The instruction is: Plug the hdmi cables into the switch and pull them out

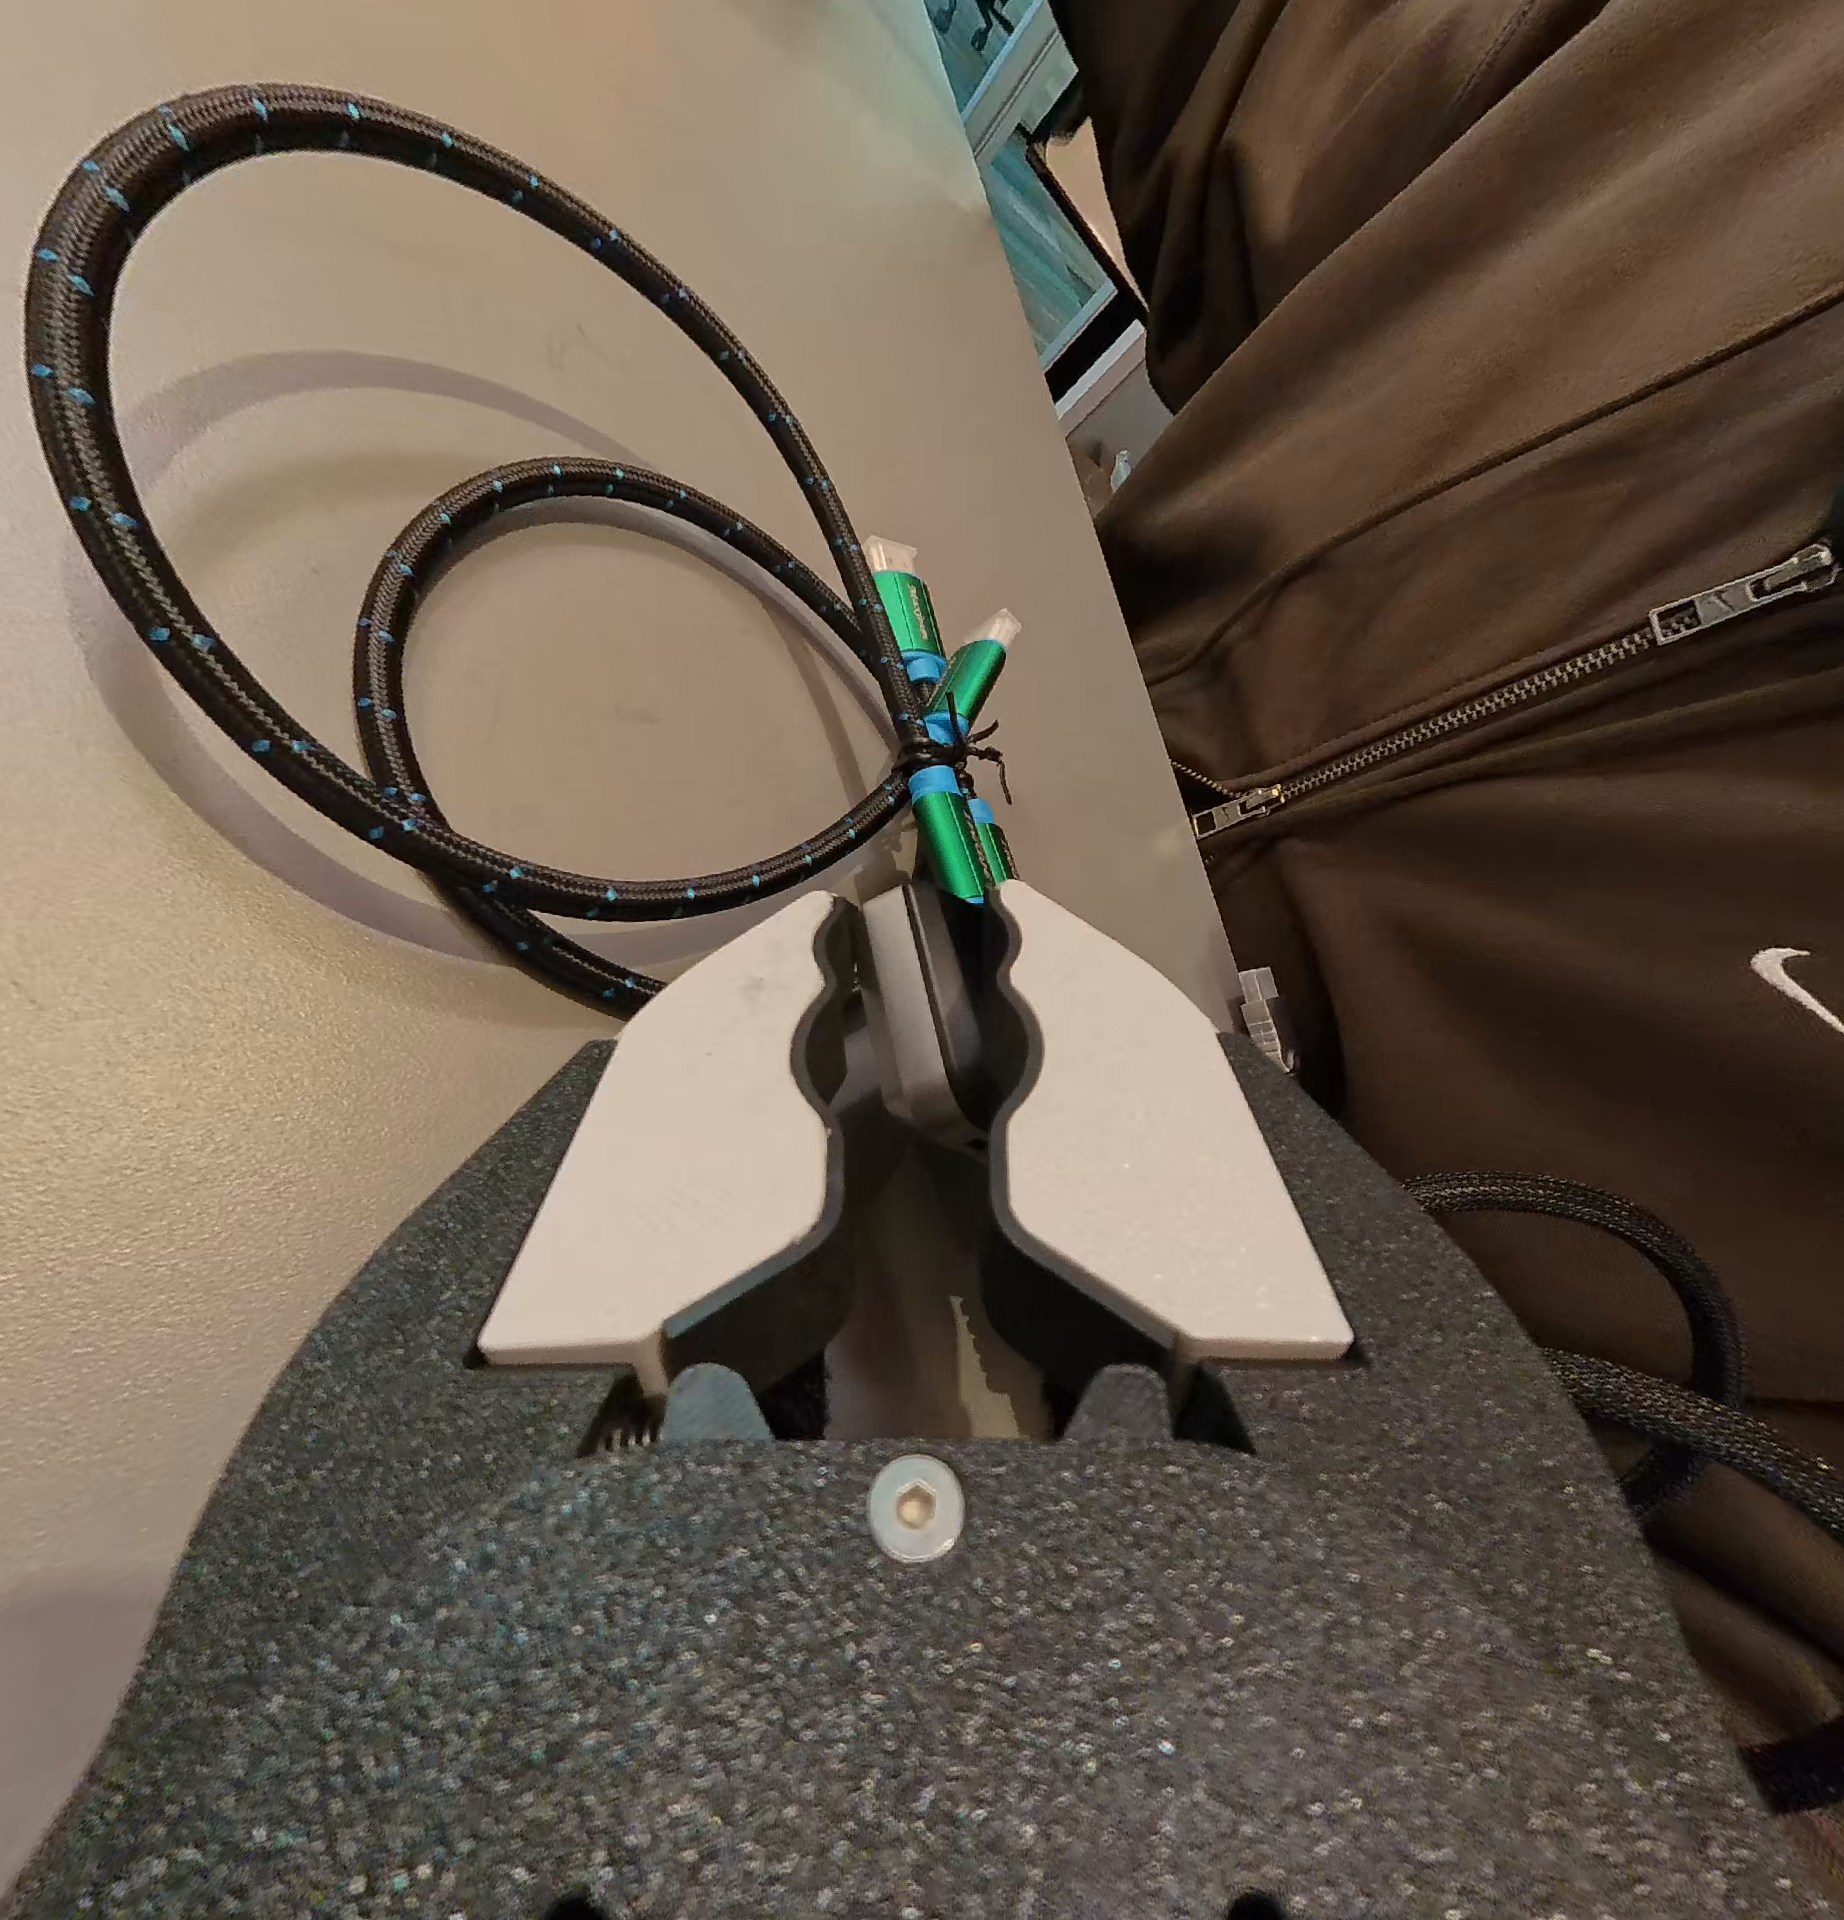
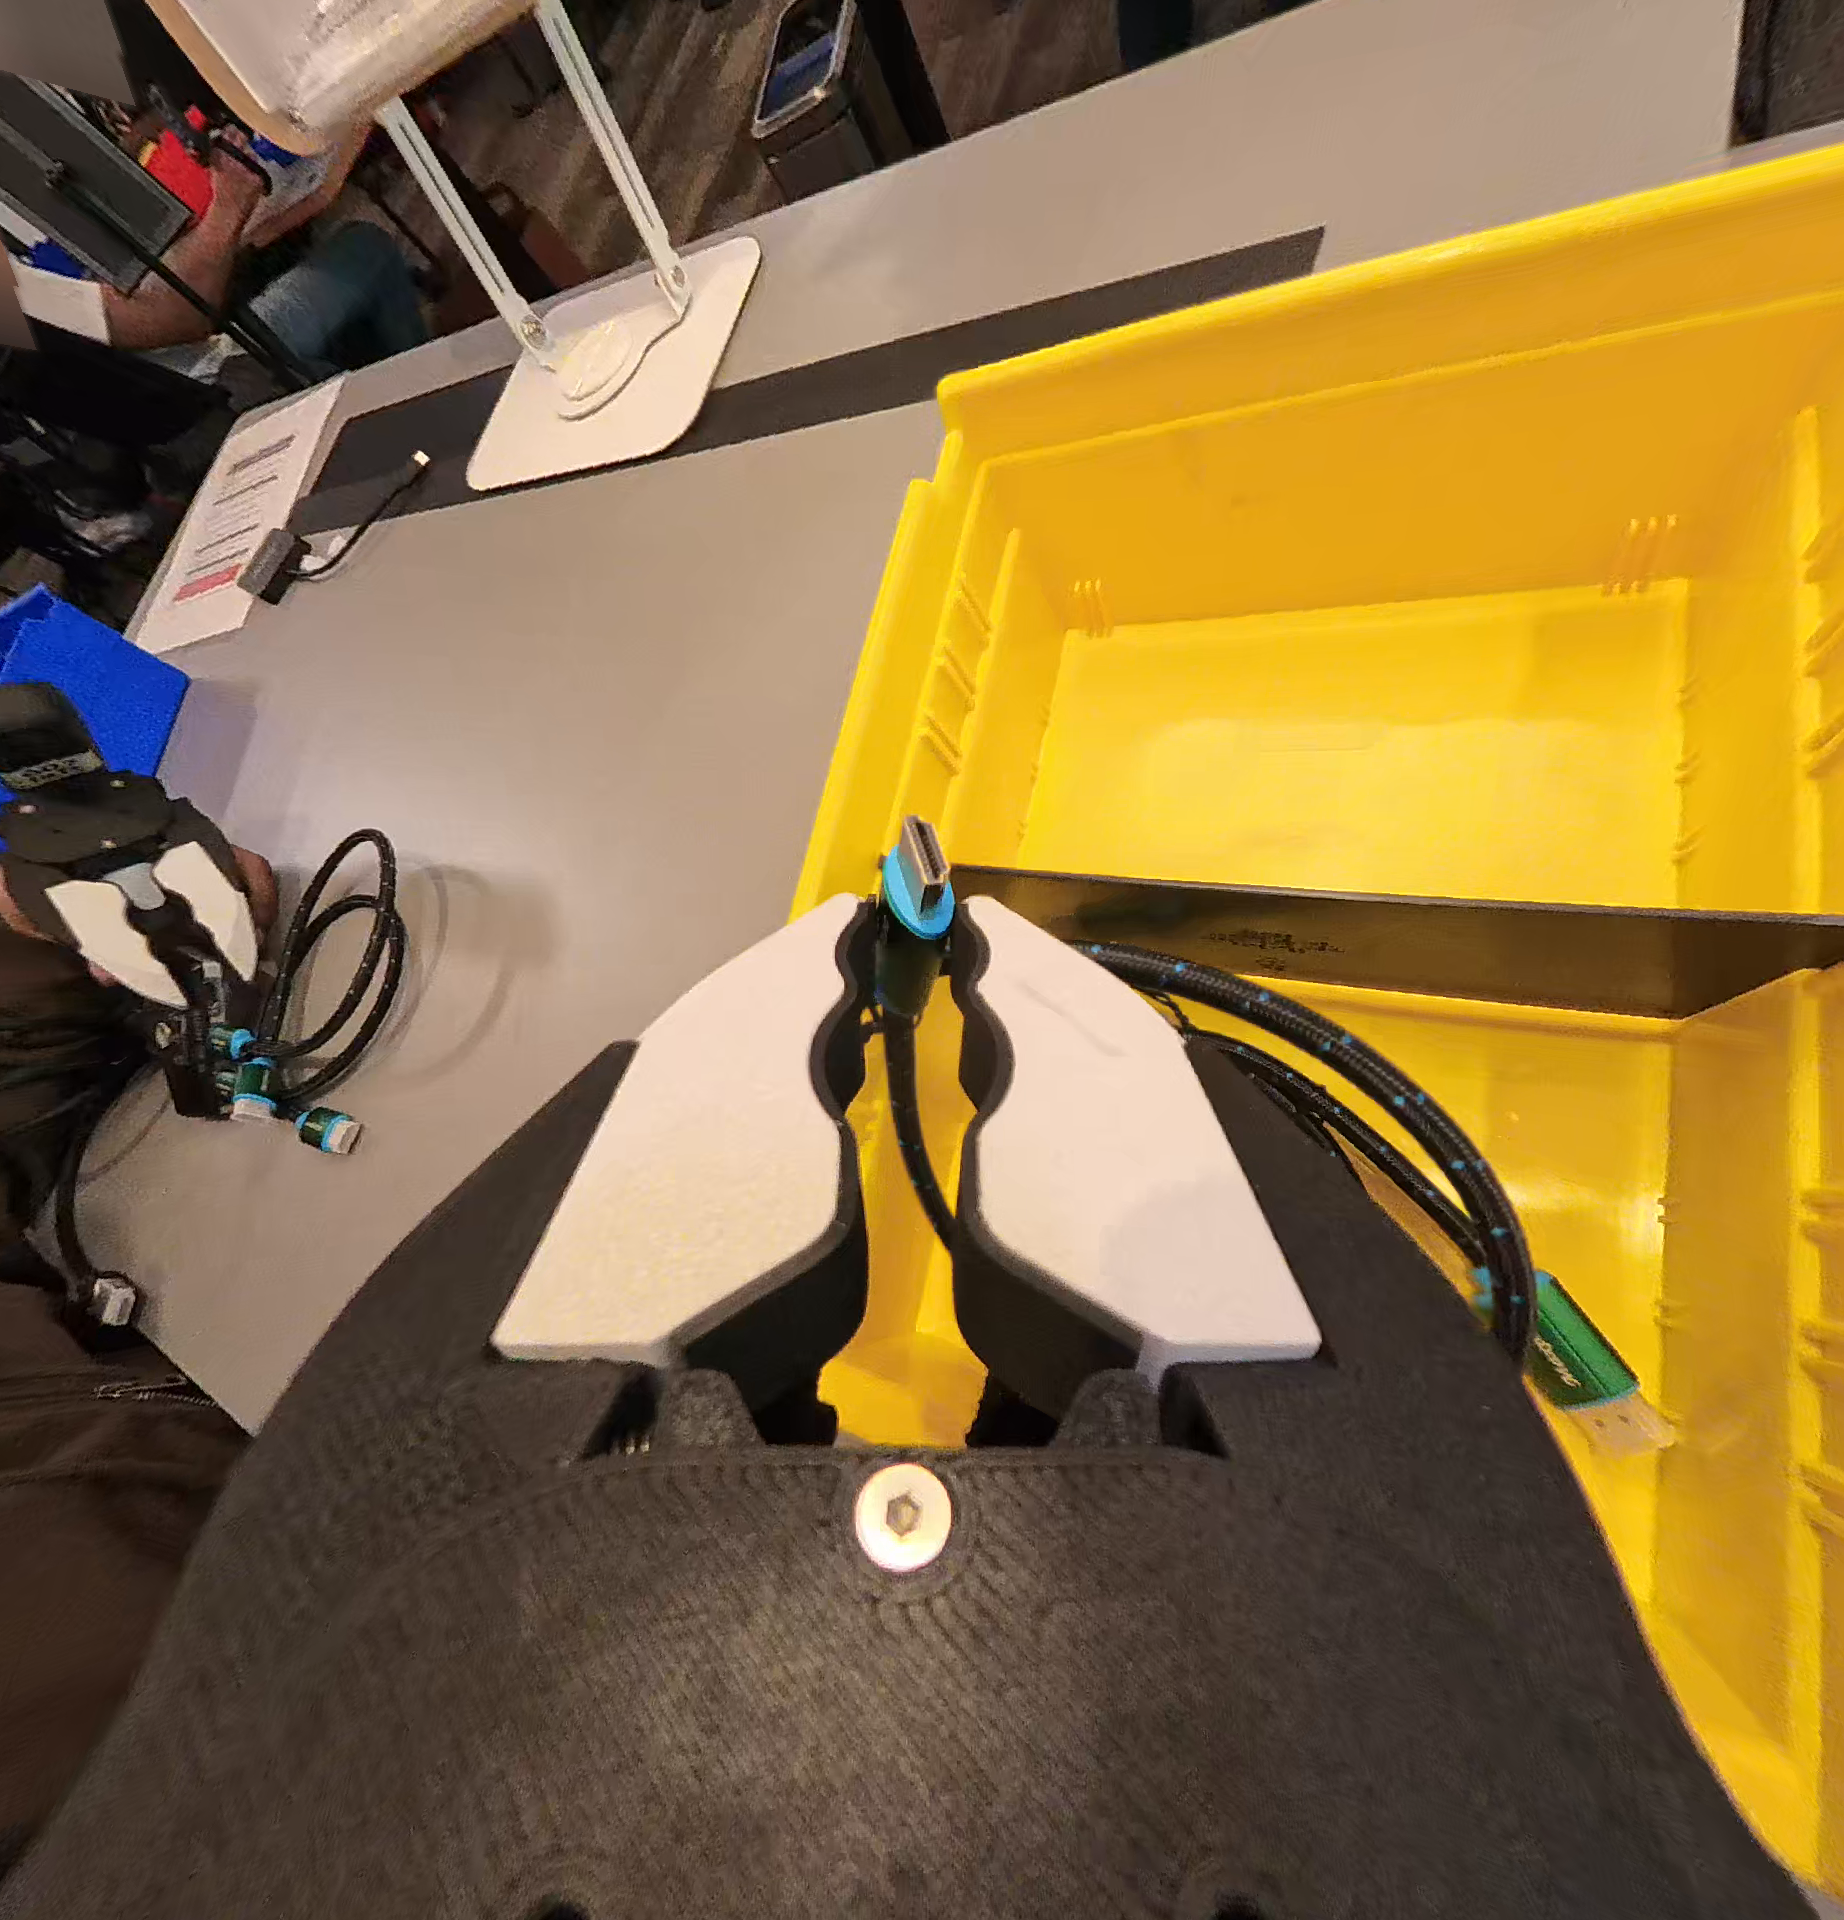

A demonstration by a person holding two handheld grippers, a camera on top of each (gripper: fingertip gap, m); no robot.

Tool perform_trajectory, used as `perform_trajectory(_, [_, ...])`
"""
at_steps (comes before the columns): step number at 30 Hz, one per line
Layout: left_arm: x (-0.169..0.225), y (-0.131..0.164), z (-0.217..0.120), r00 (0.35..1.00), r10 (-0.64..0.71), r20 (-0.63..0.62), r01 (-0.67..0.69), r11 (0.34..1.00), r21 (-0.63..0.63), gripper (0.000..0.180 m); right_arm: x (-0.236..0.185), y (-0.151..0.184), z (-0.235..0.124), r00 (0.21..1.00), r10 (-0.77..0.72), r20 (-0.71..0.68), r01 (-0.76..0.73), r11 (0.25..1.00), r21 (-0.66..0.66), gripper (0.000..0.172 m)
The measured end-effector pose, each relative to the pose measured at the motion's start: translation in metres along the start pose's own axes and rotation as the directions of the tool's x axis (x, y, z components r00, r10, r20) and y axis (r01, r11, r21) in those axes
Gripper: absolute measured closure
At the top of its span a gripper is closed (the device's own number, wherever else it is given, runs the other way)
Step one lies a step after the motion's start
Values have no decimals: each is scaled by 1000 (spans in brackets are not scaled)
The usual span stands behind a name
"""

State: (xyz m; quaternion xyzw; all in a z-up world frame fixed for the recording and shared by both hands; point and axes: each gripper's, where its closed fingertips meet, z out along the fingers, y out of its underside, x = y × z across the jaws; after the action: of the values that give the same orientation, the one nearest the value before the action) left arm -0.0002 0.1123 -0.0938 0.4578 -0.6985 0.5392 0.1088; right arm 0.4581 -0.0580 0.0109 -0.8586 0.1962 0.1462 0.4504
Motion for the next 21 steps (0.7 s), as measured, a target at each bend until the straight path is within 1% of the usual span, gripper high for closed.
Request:
perform_trajectory(3, [0,0,0,1000,0,0,0,1000,0,156,-2,-6,-1,998,-41,-37,40,999,-23,159])
perform_trajectory(7, [0,0,0,1000,1,1,-1,1000,0,156,-8,-17,-3,983,-145,-112,136,987,-83,159])
perform_trajectory(9, [0,0,0,1000,1,2,-1,1000,0,156,-4,-25,-10,952,-229,-204,205,970,-134,160])
perform_trajectory(11, [0,0,0,1000,1,3,-1,1000,0,156,-3,-26,-17,915,-319,-247,266,937,-228,160])
perform_trajectory(13, [0,0,0,1000,2,2,-2,1000,-1,156,-4,-13,-14,895,-388,-220,290,881,-372,160])
perform_trajectory(16, [0,0,0,1000,2,1,-2,1000,-2,156,8,20,-5,867,-468,-175,284,749,-599,160])
perform_trajectory(18, [0,0,0,1000,2,2,-2,1000,-2,156,10,38,7,880,-465,-99,289,688,-665,160])
perform_trajectory(21, [0,0,0,1000,4,3,-4,1000,-2,156,11,58,27,904,-427,17,312,633,-709,160])
